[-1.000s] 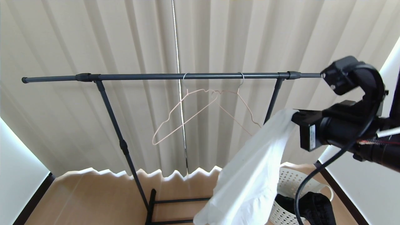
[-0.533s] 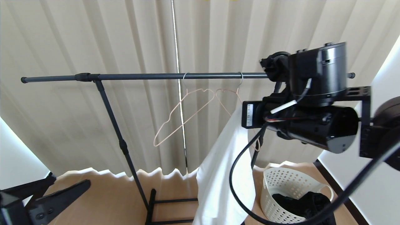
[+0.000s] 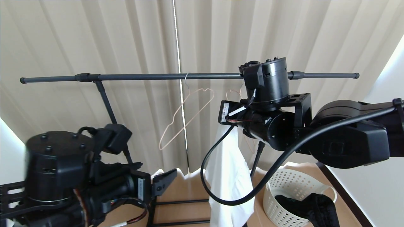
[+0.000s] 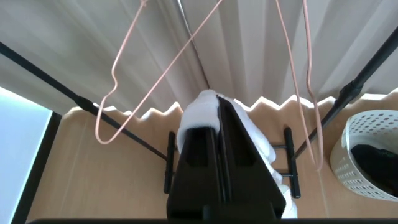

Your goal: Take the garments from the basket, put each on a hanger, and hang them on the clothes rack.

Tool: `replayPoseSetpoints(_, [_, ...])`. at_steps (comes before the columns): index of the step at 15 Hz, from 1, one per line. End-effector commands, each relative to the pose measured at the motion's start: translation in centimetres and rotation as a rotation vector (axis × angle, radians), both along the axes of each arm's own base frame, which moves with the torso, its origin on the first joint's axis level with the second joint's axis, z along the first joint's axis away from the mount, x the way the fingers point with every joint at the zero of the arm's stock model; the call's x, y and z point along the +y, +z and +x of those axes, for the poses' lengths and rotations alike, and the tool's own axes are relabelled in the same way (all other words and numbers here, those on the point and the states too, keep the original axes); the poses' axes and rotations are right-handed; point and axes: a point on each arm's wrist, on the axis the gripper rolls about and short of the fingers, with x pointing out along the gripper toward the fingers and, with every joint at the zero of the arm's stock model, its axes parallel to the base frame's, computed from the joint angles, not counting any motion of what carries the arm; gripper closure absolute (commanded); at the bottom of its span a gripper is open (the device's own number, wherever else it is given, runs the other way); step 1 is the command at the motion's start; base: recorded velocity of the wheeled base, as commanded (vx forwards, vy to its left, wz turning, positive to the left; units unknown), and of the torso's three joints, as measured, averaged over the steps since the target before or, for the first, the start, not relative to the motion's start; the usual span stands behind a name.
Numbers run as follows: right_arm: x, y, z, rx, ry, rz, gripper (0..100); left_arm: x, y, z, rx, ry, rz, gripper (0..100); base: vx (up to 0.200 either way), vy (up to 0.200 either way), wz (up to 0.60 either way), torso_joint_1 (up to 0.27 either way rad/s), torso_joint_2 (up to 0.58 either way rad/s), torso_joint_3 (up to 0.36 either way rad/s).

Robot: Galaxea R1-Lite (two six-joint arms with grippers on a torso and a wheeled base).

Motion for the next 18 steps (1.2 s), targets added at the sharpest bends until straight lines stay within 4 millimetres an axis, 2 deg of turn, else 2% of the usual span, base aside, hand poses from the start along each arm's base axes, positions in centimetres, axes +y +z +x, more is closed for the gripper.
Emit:
replayPoseSetpoints(1, [0.2, -0.1, 0.1, 0.002, -0.001, 0.004, 100, -3.9, -3.5, 1.5, 0.04, -0.029, 0.082, 0, 0.0, 0.0, 0.0, 0.0, 0.0, 0.0])
replayPoseSetpoints(5, [0.5, -0.1, -0.1, -0.005, -0.01, 0.001, 100, -7.9, -5.2, 1.8, -0.021, -0.055, 0.076, 0, 0.0, 0.0, 0.0, 0.0, 0.0, 0.0])
replayPoseSetpoints(6, [0.6, -0.1, -0.2, -0.005, -0.006, 0.002, 100, -8.4, -5.2, 1.9, -0.026, -0.061, 0.07, 0, 0.0, 0.0, 0.0, 0.0, 0.0, 0.0])
replayPoseSetpoints(10, [1.4, -0.2, -1.1, -0.003, 0.015, 0.0, 100, -11.7, -5.7, 4.2, -0.077, 0.016, 0.079, 0, 0.0, 0.0, 0.0, 0.0, 0.0, 0.0])
replayPoseSetpoints(12, [1.6, -0.2, -1.3, -0.008, 0.007, -0.004, 100, -12.2, -5.5, 4.2, -0.085, 0.007, 0.069, 0, 0.0, 0.0, 0.0, 0.0, 0.0, 0.0])
replayPoseSetpoints(13, [1.8, -0.1, -1.6, -0.013, 0.005, -0.007, 100, -13.1, -5.2, 3.8, -0.095, -0.018, 0.059, 0, 0.0, 0.0, 0.0, 0.0, 0.0, 0.0])
replayPoseSetpoints(18, [1.8, 0.1, -1.9, -0.025, -0.014, -0.01, 100, -15.7, -5.8, 5.7, -0.133, 0.038, 0.06, 0, 0.0, 0.0, 0.0, 0.0, 0.0, 0.0])
